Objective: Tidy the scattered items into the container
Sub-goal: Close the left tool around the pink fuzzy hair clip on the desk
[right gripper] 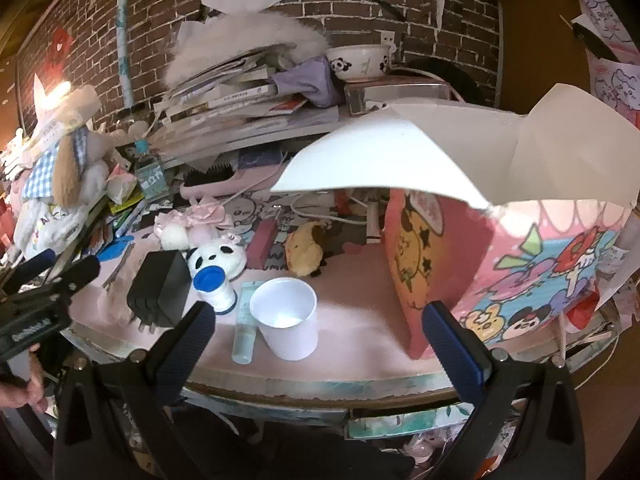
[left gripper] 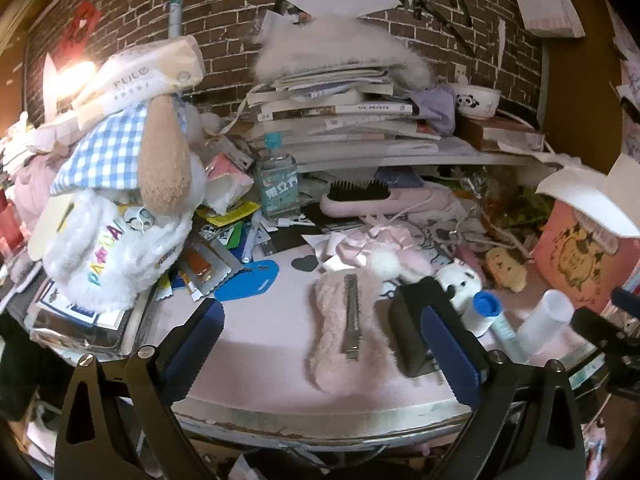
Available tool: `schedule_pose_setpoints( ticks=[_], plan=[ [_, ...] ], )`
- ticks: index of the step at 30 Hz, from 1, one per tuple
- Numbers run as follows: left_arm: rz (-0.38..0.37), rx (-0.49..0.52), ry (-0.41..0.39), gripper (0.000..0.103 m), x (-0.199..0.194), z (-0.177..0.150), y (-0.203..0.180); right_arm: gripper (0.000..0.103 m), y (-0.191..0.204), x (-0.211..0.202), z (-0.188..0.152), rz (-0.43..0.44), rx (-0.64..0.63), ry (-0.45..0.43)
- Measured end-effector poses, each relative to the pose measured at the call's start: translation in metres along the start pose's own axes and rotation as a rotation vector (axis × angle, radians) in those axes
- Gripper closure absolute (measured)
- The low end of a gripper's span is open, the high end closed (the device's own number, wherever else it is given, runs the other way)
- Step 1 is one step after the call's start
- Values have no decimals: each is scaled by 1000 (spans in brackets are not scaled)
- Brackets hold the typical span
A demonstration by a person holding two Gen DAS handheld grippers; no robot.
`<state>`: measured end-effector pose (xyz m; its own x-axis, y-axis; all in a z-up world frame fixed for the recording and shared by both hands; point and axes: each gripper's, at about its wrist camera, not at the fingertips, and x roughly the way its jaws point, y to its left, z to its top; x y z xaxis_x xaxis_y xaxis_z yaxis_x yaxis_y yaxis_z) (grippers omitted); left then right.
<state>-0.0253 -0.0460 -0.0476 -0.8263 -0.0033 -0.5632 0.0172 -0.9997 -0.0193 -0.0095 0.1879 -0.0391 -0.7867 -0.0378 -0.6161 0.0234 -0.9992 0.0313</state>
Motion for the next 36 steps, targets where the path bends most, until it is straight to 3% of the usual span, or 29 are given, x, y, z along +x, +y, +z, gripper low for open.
schedule_pose_setpoints(
  ticks=[2, 12, 18, 26, 36],
  plan=[
    [-25, -11, 10, 25, 6, -4, 2, 0, 1, 2, -1, 3, -3, 6],
    [-61, 1, 38, 33, 32, -13, -5, 0, 3, 6, -3, 5, -7, 23],
    [-74, -7, 61, 49, 46, -15, -4, 0, 1, 8, -2, 2, -5, 27],
    [-113, -27, 79, 59, 57, -20, -1, 0, 1, 10, -3, 6, -12, 32],
    [-111, -36, 72, 69, 59, -19, 3, 0, 2, 11, -3, 6, -15, 34]
  ],
)
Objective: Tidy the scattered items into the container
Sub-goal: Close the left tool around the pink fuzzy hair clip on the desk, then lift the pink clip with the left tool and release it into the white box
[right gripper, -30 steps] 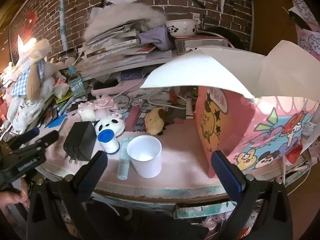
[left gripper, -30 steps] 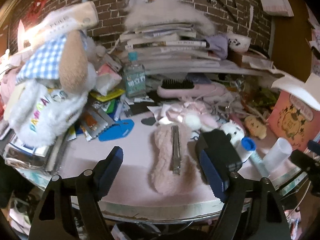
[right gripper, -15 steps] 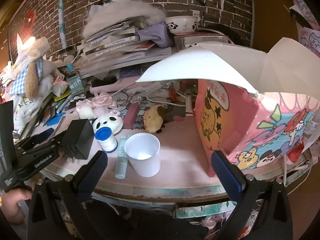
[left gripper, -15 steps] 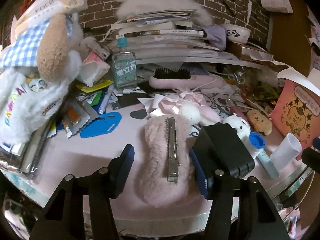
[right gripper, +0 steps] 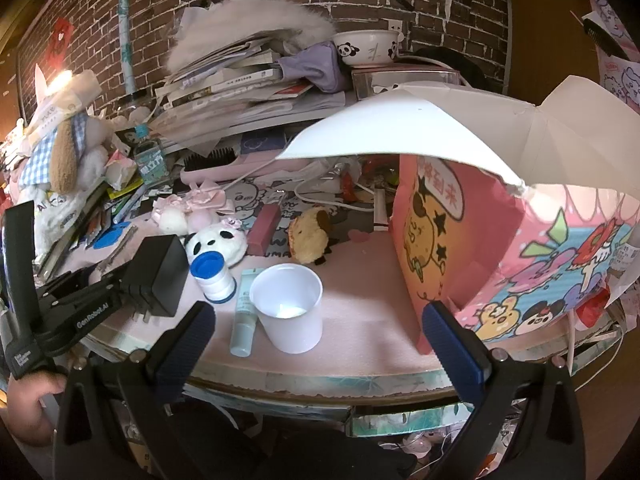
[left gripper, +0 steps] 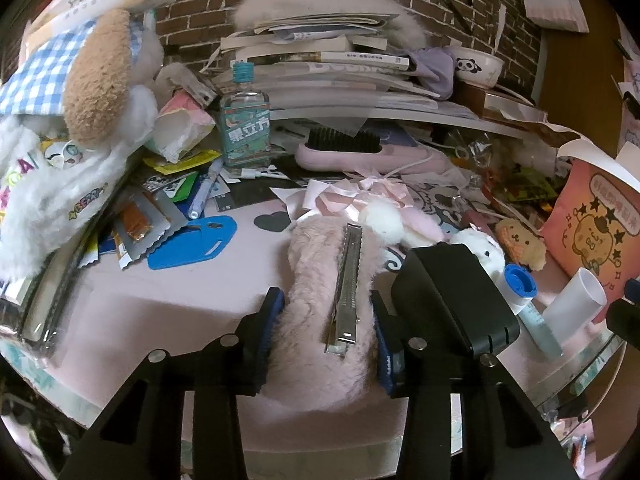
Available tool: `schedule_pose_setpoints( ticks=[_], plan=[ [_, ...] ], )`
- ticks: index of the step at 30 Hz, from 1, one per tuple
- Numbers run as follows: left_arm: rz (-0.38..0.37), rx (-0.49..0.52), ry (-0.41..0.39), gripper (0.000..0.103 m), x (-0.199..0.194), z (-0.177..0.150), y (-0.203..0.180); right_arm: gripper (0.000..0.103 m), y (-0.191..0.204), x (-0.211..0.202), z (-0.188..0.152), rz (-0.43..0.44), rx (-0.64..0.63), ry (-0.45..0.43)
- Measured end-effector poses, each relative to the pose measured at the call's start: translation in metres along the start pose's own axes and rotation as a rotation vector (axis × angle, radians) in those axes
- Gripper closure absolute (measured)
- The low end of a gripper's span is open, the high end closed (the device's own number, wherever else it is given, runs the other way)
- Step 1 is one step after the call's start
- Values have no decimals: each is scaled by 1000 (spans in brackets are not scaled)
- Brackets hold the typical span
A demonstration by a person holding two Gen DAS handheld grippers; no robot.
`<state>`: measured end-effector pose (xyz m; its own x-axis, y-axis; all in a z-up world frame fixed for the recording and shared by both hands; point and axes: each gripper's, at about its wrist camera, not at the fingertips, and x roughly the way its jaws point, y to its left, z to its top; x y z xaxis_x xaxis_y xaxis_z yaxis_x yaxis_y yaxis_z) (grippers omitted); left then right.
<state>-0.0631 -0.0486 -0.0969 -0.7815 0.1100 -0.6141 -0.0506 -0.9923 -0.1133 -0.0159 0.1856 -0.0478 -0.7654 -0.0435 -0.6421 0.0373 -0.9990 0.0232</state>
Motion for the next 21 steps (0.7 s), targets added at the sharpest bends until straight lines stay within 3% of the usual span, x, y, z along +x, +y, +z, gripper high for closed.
schedule_pose_setpoints(
  ticks=[21],
  plan=[
    [23, -10, -51, 74, -23, 15, 3, 0, 0, -2, -1, 6, 2, -5]
  ],
)
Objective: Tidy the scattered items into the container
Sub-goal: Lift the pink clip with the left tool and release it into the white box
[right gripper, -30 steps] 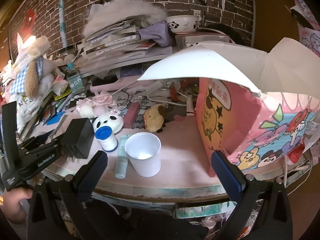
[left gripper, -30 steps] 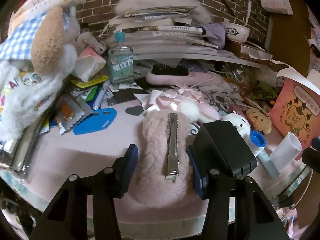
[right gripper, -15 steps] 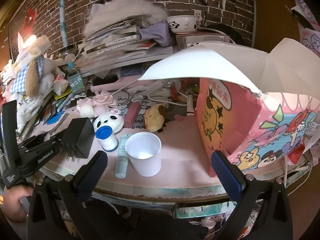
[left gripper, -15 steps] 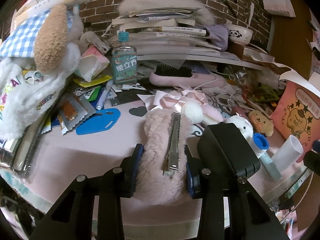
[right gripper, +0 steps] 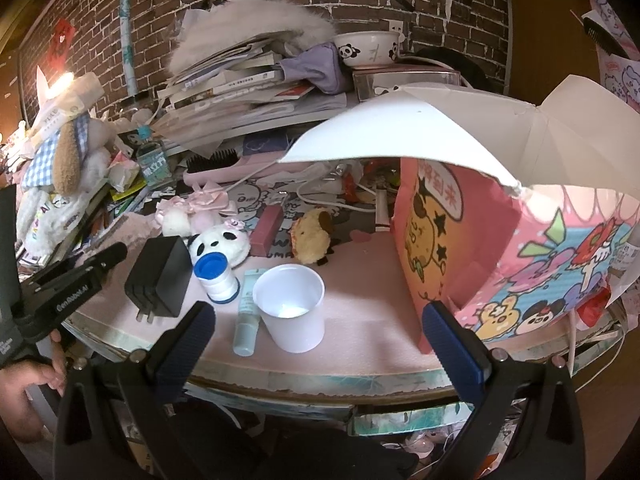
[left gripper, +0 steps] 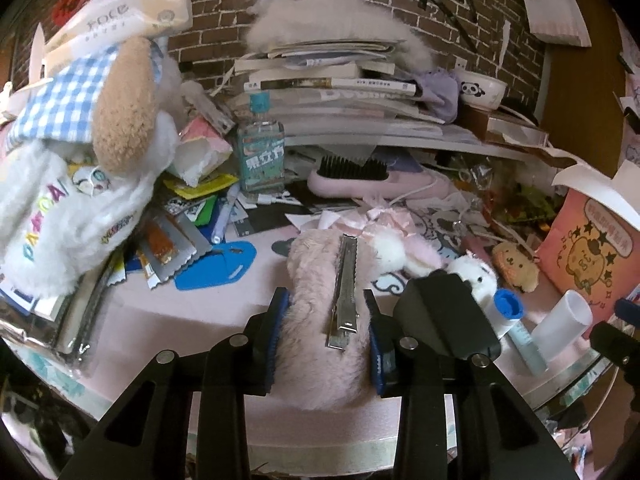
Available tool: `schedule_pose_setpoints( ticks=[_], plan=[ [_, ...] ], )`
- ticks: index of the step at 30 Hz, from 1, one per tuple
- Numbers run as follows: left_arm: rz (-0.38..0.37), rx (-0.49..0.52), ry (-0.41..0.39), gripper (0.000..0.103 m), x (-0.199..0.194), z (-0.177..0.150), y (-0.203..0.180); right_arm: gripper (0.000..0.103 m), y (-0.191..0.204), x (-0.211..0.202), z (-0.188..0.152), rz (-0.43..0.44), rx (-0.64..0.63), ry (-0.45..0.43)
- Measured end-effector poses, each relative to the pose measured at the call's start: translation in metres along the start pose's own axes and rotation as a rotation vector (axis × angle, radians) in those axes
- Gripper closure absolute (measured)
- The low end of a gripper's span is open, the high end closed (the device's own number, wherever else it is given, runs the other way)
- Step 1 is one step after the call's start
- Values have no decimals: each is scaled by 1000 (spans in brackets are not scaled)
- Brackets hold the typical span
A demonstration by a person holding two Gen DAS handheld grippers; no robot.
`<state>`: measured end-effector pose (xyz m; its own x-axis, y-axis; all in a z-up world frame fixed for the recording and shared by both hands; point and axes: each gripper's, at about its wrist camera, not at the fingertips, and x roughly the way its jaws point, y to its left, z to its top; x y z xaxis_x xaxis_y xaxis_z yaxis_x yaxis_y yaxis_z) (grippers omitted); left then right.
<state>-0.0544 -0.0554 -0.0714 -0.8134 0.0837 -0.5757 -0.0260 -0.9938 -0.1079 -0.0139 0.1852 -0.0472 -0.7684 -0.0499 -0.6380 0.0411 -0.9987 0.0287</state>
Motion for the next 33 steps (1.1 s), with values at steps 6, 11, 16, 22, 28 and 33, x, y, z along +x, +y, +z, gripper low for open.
schedule_pose_setpoints(
  ticks=[6, 11, 16, 22, 28, 33],
  plan=[
    [-39, 42, -50, 74, -21, 21, -16, 0, 1, 1, 1, 10, -2, 5],
    [-104, 114, -94, 74, -42, 46, -40, 0, 2, -1, 2, 15, -1, 6],
    [-186, 215, -136, 74, -56, 75, -75, 0, -1, -3, 2, 20, 5, 7],
    [-303, 316, -136, 74, -64, 103, -118, 0, -6, -5, 3, 31, 10, 10],
    [-415, 422, -90, 74, -62, 120, -167, 0, -8, -6, 2, 36, 10, 8],
    [-522, 532, -8, 74, -54, 130, -215, 0, -13, -8, 3, 37, 17, 10]
  ],
)
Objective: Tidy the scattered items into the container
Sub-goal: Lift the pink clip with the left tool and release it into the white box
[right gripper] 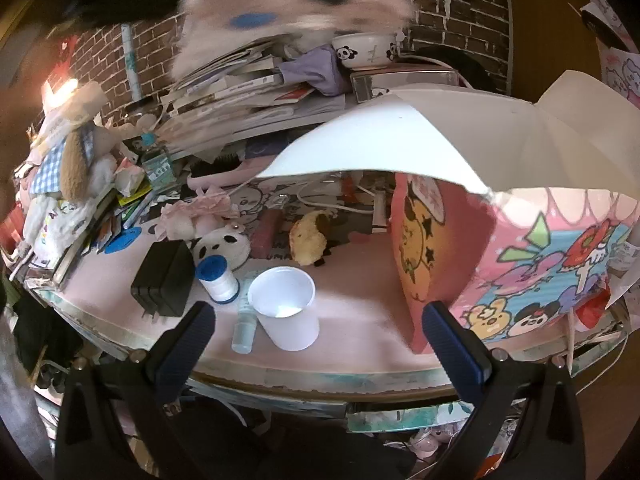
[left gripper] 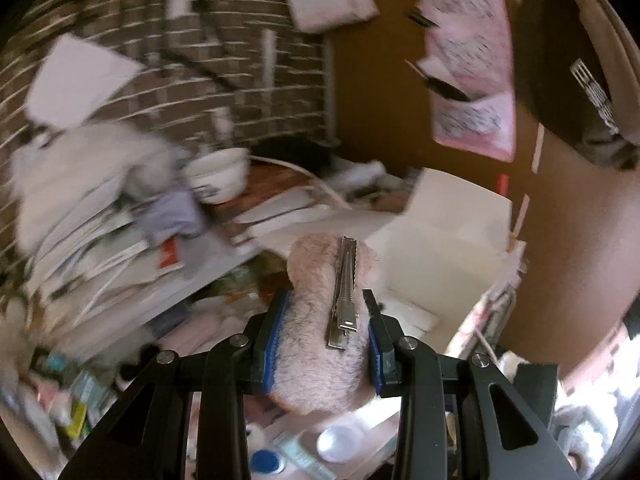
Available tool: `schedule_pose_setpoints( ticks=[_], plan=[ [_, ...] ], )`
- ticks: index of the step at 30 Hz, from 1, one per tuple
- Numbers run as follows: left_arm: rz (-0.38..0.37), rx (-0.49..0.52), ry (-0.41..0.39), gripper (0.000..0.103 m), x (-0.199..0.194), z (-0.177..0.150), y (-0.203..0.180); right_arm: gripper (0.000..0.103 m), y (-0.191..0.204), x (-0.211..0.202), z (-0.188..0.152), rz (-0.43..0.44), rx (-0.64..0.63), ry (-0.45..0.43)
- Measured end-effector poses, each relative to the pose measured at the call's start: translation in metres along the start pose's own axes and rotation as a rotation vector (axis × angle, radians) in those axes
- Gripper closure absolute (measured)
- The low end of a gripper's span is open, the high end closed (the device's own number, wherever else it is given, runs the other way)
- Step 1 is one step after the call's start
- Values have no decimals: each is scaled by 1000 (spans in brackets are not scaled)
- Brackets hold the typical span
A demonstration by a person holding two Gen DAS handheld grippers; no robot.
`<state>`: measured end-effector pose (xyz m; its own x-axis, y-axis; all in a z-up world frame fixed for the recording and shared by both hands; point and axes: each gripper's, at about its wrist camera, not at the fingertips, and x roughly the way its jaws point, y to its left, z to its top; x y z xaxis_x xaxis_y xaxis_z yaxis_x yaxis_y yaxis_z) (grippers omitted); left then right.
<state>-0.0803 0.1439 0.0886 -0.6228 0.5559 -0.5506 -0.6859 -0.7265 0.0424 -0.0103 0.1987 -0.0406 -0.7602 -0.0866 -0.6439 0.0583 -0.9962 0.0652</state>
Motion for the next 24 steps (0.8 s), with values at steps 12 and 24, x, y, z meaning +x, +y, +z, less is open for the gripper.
schedule_pose_setpoints(
  ticks=[12, 24],
  plan=[
    [-162, 164, 245, 74, 69, 35, -37, 0, -6, -1, 0, 25, 3, 8],
    [-128, 284, 455, 72, 131, 27, -72, 0, -8, -5, -1, 40, 18, -1]
  ],
)
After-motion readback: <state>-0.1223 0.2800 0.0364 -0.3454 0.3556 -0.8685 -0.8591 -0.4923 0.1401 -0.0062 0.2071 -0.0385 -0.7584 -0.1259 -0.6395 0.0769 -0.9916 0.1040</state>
